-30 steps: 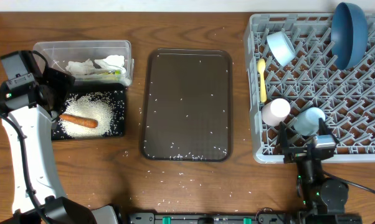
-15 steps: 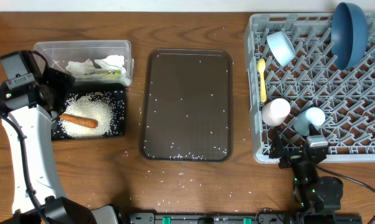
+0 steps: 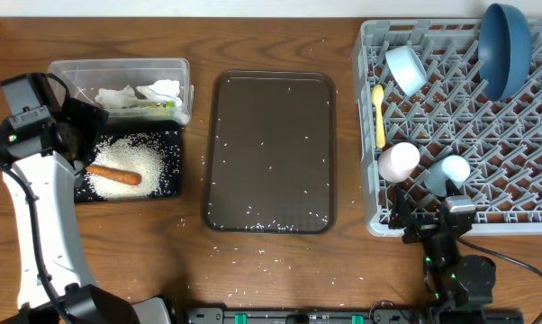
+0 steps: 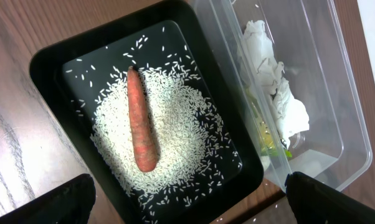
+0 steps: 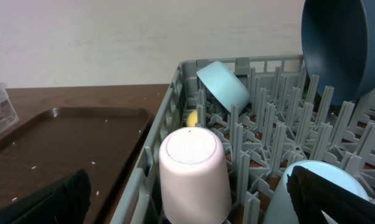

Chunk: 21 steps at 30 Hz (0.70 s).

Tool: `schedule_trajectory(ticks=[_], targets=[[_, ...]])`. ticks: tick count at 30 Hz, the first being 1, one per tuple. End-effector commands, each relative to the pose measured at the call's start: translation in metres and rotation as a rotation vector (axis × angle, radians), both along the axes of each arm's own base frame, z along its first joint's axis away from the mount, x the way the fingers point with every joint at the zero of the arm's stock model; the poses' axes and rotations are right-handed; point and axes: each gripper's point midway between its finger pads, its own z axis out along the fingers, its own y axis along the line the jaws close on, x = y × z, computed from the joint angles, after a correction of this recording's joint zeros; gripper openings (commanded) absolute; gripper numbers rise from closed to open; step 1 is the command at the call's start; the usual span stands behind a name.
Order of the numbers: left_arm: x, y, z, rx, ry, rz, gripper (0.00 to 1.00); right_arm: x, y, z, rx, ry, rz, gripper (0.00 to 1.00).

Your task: Sort waste into correct bins and load items into the dishwasher rack

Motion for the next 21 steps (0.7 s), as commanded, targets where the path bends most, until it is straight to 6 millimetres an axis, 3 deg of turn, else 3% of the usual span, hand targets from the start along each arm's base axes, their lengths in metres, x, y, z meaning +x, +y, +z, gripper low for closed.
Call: schedule_trajectory(ticks=[1,9,12,15,17,21], targets=[[0.0,0.003,0.001,0.01,0.004,0.003,1.0,-0.001,0.004,0.0,0.019,0.001,0.017,0.99],[-0.006,0.008,0.011,0.06,0.0,-0.005,1.0,-0.001,0.004,0.0,0.019,0.0,0.017,0.99],[0.001,-0.003,0.022,0.103,-0.055,-0.084,1.0,-0.001,0.004,0.0,0.019,0.001,0.017,0.99],[0.024,-0.034,0.05,0.295,-0.182,-0.36,1.0,-0.001,0.004,0.0,0.019,0.001,0.017,0.99],[0.033,-0.068,0.069,0.466,-0.28,-0.585,1.0,-0.001,0.004,0.0,0.019,0.001,0.017,0.99],[0.017,-0.112,0.077,0.656,-0.447,-0.769,1.0,-0.001,0.004,0.0,0.019,0.0,0.017,0.99]])
